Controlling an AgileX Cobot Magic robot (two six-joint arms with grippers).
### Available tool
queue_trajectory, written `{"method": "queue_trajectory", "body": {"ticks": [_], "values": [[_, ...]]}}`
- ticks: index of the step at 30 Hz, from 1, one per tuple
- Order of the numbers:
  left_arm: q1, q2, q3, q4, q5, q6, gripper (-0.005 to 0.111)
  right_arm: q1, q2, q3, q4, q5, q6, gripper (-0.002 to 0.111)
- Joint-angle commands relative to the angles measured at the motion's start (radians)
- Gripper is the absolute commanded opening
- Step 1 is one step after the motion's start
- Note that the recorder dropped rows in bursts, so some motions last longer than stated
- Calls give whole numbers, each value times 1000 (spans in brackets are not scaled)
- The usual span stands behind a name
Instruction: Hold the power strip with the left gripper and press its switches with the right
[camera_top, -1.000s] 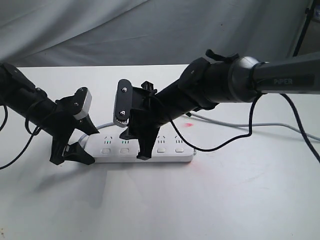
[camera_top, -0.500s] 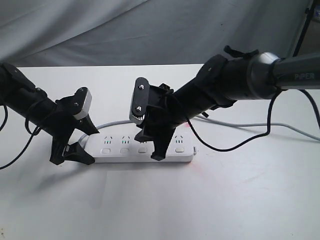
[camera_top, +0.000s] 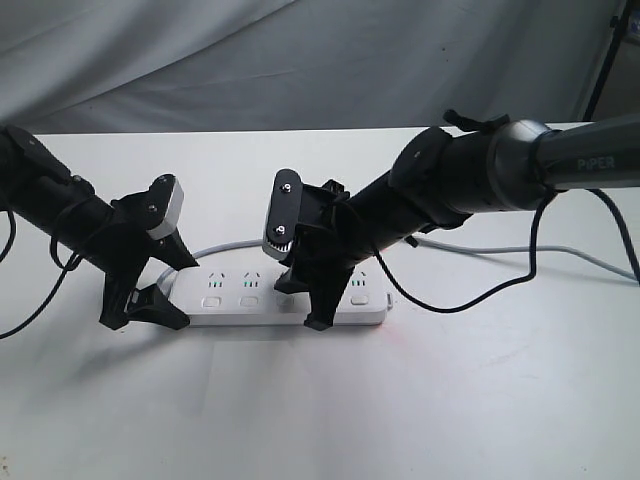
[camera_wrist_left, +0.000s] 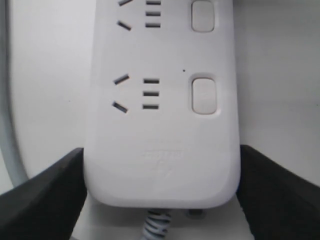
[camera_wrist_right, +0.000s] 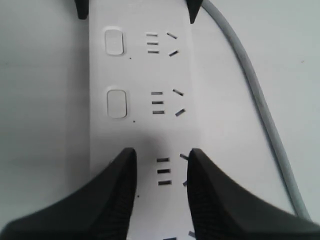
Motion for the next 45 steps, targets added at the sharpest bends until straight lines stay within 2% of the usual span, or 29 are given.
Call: {"method": "queue_trajectory", "body": {"ticks": [1,45], "values": [[-4,-2,-2,7,-11,-6,71,8,2,4,15,3,-8,33],[-4,-2,-2,7,-11,-6,71,11,94,30,-59,7,-79,33]]}}
